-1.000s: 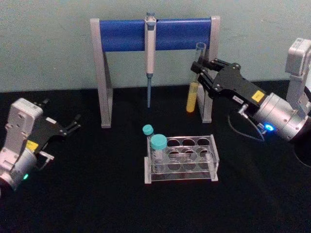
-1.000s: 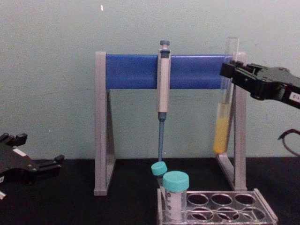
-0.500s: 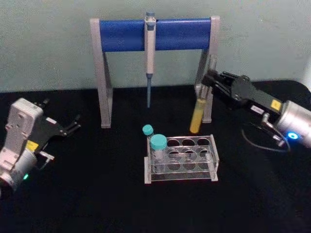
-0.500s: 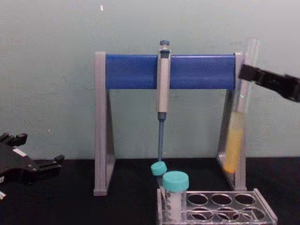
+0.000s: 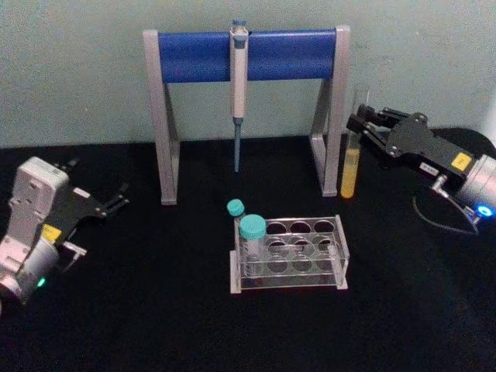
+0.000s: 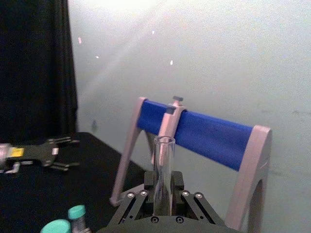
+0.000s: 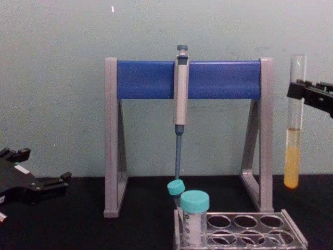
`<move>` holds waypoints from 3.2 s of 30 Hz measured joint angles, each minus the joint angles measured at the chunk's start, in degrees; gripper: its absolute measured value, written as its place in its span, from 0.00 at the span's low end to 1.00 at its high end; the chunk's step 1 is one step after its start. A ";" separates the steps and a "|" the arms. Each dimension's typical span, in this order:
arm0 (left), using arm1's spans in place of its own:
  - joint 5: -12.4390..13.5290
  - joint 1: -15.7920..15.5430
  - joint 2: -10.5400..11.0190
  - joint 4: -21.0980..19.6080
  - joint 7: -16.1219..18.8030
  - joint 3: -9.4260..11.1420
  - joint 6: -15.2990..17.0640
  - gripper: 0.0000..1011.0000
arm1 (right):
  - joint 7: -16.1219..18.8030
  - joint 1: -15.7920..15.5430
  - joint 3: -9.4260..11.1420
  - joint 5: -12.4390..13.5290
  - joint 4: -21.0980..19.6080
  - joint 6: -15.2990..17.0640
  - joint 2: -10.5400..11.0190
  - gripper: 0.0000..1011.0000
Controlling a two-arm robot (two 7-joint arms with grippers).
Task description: Pick up the test tube from the test tube rack, shake it, then place it back into the test tube rack.
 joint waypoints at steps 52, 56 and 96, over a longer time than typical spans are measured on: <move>0.00 0.00 0.00 0.00 0.00 0.00 0.00 0.99 | 5.95 1.72 -2.36 4.26 1.81 -1.35 -1.37 0.23; 0.00 0.00 0.00 0.00 0.00 0.00 0.00 0.99 | 5.90 1.93 -2.65 4.09 2.22 -1.78 -1.81 0.23; 0.00 0.00 0.00 0.00 0.00 0.00 0.00 0.99 | 8.57 3.26 -7.03 1.80 4.89 -2.46 -3.56 0.23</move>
